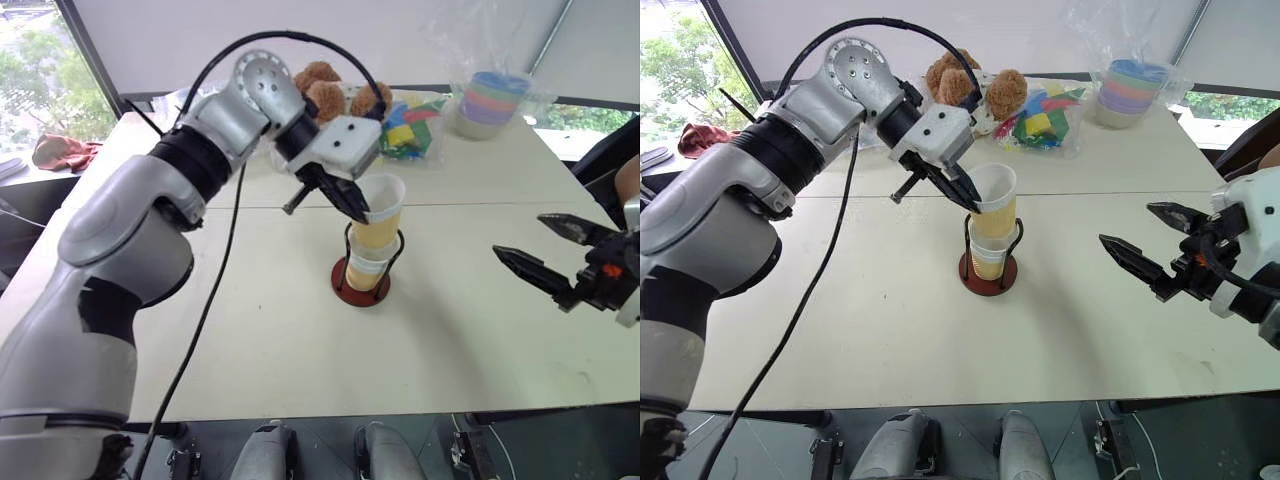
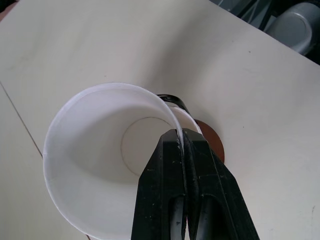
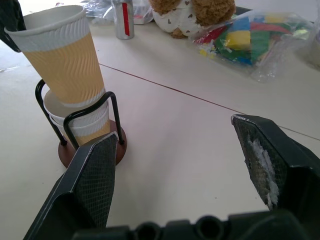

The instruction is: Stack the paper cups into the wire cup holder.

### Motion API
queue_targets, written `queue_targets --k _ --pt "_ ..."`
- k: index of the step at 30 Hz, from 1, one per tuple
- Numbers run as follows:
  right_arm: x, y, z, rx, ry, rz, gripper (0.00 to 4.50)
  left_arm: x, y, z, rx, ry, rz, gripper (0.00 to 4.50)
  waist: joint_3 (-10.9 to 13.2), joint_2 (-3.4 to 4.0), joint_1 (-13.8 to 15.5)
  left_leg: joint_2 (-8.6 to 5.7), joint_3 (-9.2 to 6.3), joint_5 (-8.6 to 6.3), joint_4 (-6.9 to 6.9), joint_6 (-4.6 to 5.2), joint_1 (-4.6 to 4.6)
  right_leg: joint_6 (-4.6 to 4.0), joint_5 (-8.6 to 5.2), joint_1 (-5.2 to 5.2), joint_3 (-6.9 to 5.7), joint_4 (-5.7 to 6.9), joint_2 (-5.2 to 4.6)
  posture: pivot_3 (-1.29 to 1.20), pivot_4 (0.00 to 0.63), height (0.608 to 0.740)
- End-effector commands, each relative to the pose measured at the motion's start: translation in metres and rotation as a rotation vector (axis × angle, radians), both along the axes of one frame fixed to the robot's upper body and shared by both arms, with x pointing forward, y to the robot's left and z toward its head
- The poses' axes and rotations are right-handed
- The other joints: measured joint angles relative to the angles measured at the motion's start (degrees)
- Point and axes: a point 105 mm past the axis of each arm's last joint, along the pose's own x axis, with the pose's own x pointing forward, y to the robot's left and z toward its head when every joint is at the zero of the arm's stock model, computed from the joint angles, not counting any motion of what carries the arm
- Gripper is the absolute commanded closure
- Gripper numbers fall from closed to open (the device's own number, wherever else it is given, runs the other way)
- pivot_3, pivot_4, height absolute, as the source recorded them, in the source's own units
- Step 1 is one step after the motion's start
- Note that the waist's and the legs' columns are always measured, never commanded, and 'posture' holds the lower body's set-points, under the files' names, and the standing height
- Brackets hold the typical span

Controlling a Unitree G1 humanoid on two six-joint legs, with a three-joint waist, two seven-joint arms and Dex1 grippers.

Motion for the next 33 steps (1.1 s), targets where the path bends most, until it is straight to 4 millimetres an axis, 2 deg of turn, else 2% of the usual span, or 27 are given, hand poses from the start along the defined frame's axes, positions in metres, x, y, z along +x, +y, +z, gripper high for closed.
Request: queue_targets --k 1,4,5,7,10,13,14,17,19,20,23,26,29,33 --pt "-0.002 0.005 0.007 -0.001 -0.051 0.013 0.55 -0.001 -0.001 0.005 -0.004 -0.016 -0.012 3.8 0.0 0.0 0.03 0.0 0.0 0.0 0.0 0.0 0.0 0.0 0.0 0.0 0.0 0.0 0.0 0.0 0.15 0.74" --pt "-0.001 0.005 0.006 0.005 -0.047 0.014 0.55 0.0 -0.005 0.01 -0.036 -0.015 -0.005 2.31 0.0 0.0 0.06 0.0 0.0 0.0 0.0 0.0 -0.01 0.0 0.0 0.0 0.0 0.0 0.0 0.0 0.15 0.74" --pt "-0.001 0.005 0.005 0.006 -0.044 0.016 0.55 0.001 -0.007 0.013 -0.058 -0.011 -0.002 1.65 0.0 0.0 0.06 0.0 0.0 0.0 0.0 0.0 -0.01 0.0 0.0 0.0 0.0 0.0 0.0 0.0 0.15 0.74" --pt "0.001 0.005 0.004 0.01 -0.037 0.023 0.55 0.001 -0.008 0.022 -0.102 0.004 0.014 0.79 0.0 -0.01 0.0 0.0 0.0 0.0 0.0 0.0 -0.01 0.0 0.0 0.0 0.0 0.0 0.0 0.0 0.15 0.74" --pt "0.007 0.003 -0.001 0.016 -0.015 0.027 0.55 0.005 0.003 0.046 -0.224 0.068 0.096 0.79 0.01 -0.02 -0.1 0.0 0.0 0.0 0.0 0.0 0.0 0.0 0.0 0.0 -0.01 0.0 0.02 0.0 0.15 0.74" --pt "0.012 -0.004 -0.012 0.038 0.018 0.022 0.55 0.014 0.032 0.055 -0.332 0.17 0.219 0.79 0.01 0.0 -0.39 0.02 0.01 0.0 0.0 0.0 0.01 0.01 0.0 -0.03 0.02 0.02 0.04 0.0 0.15 0.74" --pt "0.016 -0.008 -0.018 0.051 0.038 0.017 0.55 0.02 0.052 0.049 -0.36 0.218 0.288 0.79 -0.01 0.02 -0.51 0.04 0.01 0.0 -0.01 0.0 0.02 0.0 0.0 -0.03 0.02 0.02 0.07 0.0 0.15 0.74" --pt "0.021 -0.018 -0.033 0.071 0.079 0.01 0.55 0.026 0.091 0.027 -0.405 0.329 0.433 0.79 -0.1 0.18 -1.28 0.05 0.12 0.0 -0.22 0.0 0.3 0.01 -0.01 0.06 0.13 0.02 0.08 0.0 0.15 0.74" --pt "0.028 -0.023 -0.045 0.079 0.128 0.017 0.55 0.024 0.127 -0.016 -0.454 0.408 0.61 0.79 -0.15 0.26 -1.85 0.06 0.16 0.0 -0.34 0.0 0.48 0.03 -0.03 0.15 0.19 0.06 0.09 0.0 0.15 0.74" --pt "0.029 -0.025 -0.049 0.077 0.144 0.02 0.55 0.019 0.137 -0.032 -0.46 0.422 0.666 0.79 -0.16 0.27 -1.86 0.08 0.22 0.0 -0.39 -0.01 0.55 0.03 -0.03 0.15 0.27 0.06 0.1 0.0 0.15 0.74" --pt "0.034 -0.026 -0.056 0.084 0.179 0.045 0.55 0.002 0.146 -0.075 -0.517 0.468 0.819 0.79 -0.07 0.12 -1.29 0.11 0.16 0.07 -0.41 -0.13 0.51 0.03 -0.03 0.11 0.41 0.1 0.04 0.0 0.15 0.74" --pt "0.036 -0.028 -0.062 0.09 0.207 0.06 0.55 -0.011 0.147 -0.101 -0.567 0.475 0.92 0.79 -0.05 0.01 0.15 0.05 0.03 0.14 -0.29 -0.25 0.37 0.03 -0.02 0.14 0.43 0.03 -0.1 0.0 0.15 0.74" --pt "0.037 -0.024 -0.073 0.095 0.253 0.073 0.55 -0.015 0.146 -0.116 -0.691 0.508 1.039 0.79 -0.08 0.02 0.73 -0.15 -0.05 0.14 -0.28 -0.25 0.56 0.03 -0.02 0.42 0.42 0.0 -0.36 0.0 0.15 0.74" --pt "0.035 -0.025 -0.081 0.078 0.287 0.075 0.55 -0.019 0.139 -0.12 -0.748 0.521 1.088 0.79 -0.09 0.02 0.85 -0.18 -0.05 0.13 -0.28 -0.25 0.74 0.02 -0.02 0.62 0.41 -0.02 -0.4 0.0 0.15 0.74"
